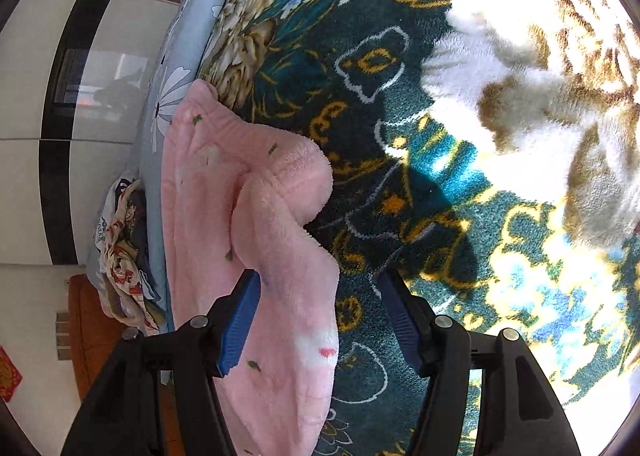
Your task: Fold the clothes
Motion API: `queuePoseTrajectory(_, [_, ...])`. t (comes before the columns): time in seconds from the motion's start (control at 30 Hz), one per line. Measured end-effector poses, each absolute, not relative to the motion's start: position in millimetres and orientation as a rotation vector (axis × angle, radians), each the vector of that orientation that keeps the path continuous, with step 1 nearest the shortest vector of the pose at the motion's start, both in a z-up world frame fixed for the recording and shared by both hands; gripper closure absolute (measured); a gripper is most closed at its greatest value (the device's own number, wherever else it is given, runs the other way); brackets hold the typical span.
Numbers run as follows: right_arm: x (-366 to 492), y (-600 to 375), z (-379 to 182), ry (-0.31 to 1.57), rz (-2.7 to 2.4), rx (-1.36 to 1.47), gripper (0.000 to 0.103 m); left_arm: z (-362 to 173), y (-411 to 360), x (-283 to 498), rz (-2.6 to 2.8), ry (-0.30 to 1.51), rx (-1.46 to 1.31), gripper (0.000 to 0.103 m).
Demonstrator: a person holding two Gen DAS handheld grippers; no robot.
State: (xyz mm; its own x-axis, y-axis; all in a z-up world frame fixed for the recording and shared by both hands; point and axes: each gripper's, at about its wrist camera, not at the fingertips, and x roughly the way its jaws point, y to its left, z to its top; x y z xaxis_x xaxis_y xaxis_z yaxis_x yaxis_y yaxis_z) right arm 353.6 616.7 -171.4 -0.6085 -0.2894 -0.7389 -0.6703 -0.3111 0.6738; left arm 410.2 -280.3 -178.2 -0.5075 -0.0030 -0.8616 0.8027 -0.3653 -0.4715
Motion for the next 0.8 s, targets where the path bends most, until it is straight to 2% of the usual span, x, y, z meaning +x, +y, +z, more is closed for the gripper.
queuePoseTrajectory(0.1, [346.9,609.5,-170.9,1.656,2.012,-1.229,0.039,-177.9,-282.9,409.2,-1.92,1.337,1.094,0.07])
queuePoseTrajectory(0.13, [345.3,607.5,-170.4,1.664,2.015,-1.226,0.042,-177.1,-283.7,409.0,-1.917,1.341,1.091,0.079])
queuePoseTrajectory(0.17, [343.8,606.5,-169.4,1.673,2.018,-1.219,0.047,-175.9,-284.4,408.8,-1.915,1.342,1.088,0.083])
queuePoseTrajectory(0.23, [340.6,605.5,-166.4,1.674,2.02,-1.211,0.082,-170.9,-285.0,406.6,-1.921,1.337,1.079,0.09])
queuePoseTrajectory(0.3, [336.9,606.1,-161.7,1.634,2.003,-1.23,0.096,-161.7,-285.0,403.1,-1.935,1.32,1.069,0.091])
queuePoseTrajectory(0.43, [332.6,609.3,-137.3,1.631,2.051,-1.194,0.098,-126.7,-284.8,392.8,-2.016,1.307,1.015,0.092])
queuePoseTrajectory(0.63, [349.1,634.0,-69.1,1.739,2.188,-0.998,0.099,-57.0,-277.6,385.0,-2.198,1.278,0.939,0.092])
queuePoseTrajectory(0.73, [369.9,646.6,-38.3,1.678,2.291,-0.921,0.1,-61.4,-270.0,395.9,-2.18,1.255,0.978,0.092])
queuePoseTrajectory(0.8, [385.4,651.2,-41.8,1.661,2.271,-0.926,0.1,-73.9,-265.9,402.4,-2.135,1.229,1.039,0.092])
